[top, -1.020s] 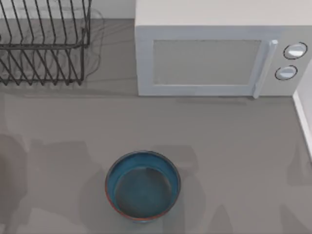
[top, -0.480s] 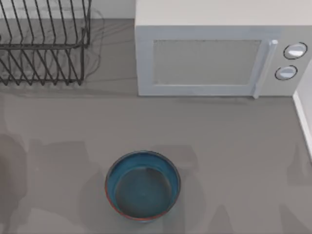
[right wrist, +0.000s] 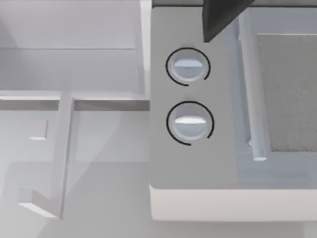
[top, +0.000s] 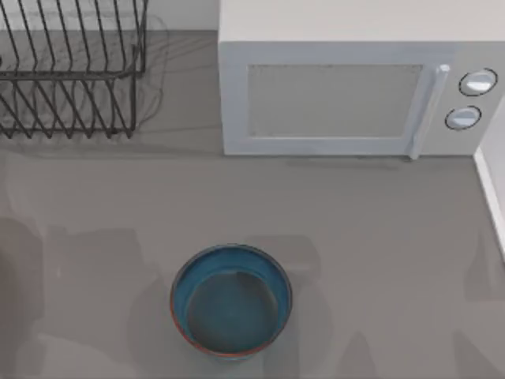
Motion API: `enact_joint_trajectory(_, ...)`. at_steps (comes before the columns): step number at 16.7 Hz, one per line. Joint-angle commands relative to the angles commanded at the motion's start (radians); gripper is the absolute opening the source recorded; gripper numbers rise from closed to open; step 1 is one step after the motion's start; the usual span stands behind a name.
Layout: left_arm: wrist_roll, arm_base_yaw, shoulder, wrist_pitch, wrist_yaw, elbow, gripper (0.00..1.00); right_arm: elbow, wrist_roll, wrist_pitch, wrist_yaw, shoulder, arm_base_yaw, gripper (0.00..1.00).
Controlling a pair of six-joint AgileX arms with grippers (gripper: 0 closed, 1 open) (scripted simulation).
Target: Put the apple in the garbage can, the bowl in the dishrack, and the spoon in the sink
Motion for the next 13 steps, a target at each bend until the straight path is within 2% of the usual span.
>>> enact_joint_trajectory(9,0.0,-0.002,0.0,0.0,0.0,0.0,1.0,0.0,0.0,0.0,0.0,0.0,0.0,1.0)
enact_joint_trajectory(13,0.082,-0.029,-0.092,0.047,-0.015,-0.094,1.0,0.0,0.0,0.0,0.0,0.0,0.0,1.0)
